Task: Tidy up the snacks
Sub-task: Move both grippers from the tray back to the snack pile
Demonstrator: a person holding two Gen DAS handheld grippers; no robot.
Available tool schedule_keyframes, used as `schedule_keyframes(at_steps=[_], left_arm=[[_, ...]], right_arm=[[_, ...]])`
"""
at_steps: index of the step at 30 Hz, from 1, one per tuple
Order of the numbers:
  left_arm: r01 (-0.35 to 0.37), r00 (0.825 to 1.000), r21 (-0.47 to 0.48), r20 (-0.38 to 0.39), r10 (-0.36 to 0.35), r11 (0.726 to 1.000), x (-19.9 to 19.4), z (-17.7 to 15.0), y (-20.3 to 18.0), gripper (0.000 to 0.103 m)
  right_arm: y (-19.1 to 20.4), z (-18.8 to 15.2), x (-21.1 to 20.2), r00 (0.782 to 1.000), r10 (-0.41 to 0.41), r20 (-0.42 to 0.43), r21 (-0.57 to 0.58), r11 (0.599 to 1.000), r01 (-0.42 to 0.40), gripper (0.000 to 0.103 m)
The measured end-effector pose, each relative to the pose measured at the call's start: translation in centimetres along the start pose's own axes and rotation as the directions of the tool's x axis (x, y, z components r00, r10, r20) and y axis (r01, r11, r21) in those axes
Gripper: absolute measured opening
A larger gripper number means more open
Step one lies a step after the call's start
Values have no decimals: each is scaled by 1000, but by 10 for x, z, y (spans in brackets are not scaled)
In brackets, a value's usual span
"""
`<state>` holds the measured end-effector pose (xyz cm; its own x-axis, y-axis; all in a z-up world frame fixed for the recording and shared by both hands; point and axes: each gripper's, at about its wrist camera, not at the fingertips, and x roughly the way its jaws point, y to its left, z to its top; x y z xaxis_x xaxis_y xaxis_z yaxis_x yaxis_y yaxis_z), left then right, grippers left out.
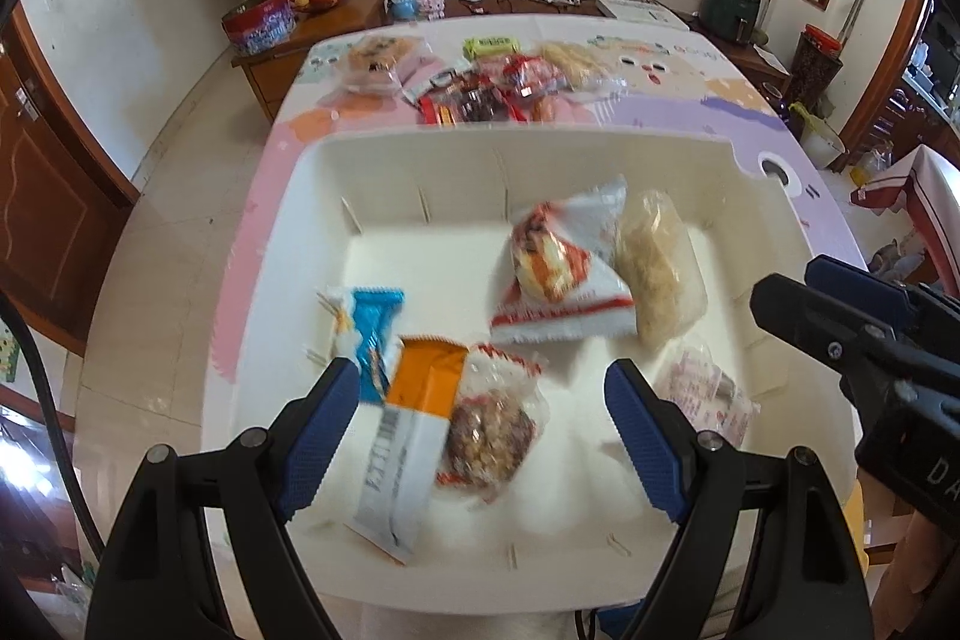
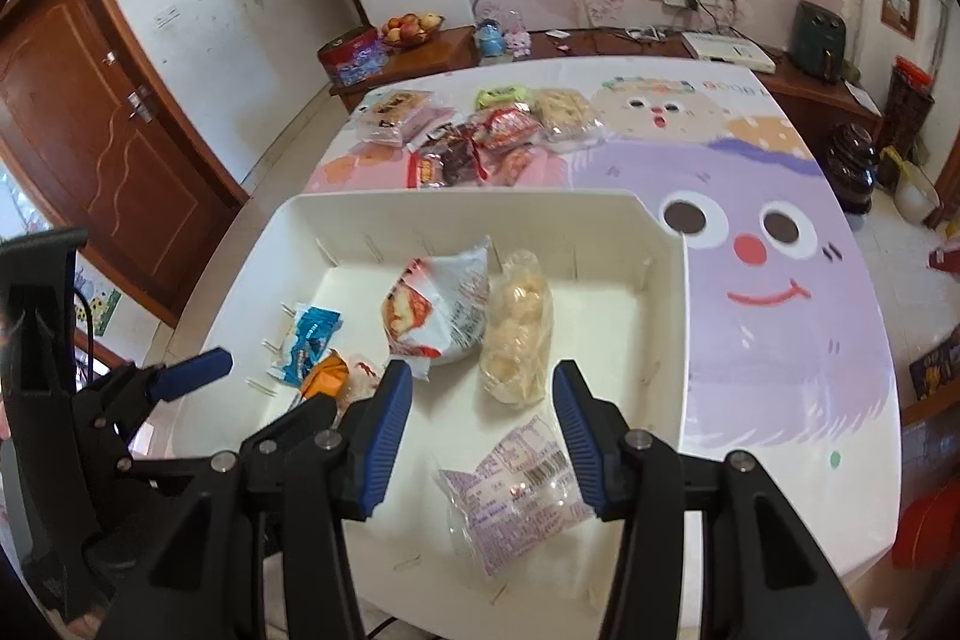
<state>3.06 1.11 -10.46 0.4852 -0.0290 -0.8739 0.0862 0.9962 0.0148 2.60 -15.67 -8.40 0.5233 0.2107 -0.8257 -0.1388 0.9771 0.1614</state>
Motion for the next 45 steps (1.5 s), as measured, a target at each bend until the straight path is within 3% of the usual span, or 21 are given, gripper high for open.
schedule_keyframes(at_steps=[7,12,17,23,28,33,38,45], left_arm=[[-46,997,1,67,46,999,-18,39,17,83],[-73,993,51,98,68,996,-26,78,28,83],[-53,994,67,95,47,996,-31,140,44,83],[-81,985,78,159,68,994,-27,221,64,88],[-79,987,73,146,68,994,13,283,80,88],[-52,998,56,46,49,997,90,327,99,88],[-63,994,75,-85,69,995,176,330,103,88],[-36,982,111,-178,56,993,241,318,88,88]], right_arm=[[2,37,-16,998,-21,53,-71,997,25,49],[-5,73,-15,1000,3,7,-96,995,-2,49],[-12,125,-14,1000,-22,-4,-120,993,22,49],[-26,205,-5,1000,-26,11,-98,995,27,49],[-35,263,32,1000,-17,-14,-79,997,16,52],[-49,296,106,994,-34,-108,-50,998,29,52],[-65,293,185,968,-69,-240,-31,997,63,52],[-78,273,245,932,-91,-350,-46,996,80,52]])
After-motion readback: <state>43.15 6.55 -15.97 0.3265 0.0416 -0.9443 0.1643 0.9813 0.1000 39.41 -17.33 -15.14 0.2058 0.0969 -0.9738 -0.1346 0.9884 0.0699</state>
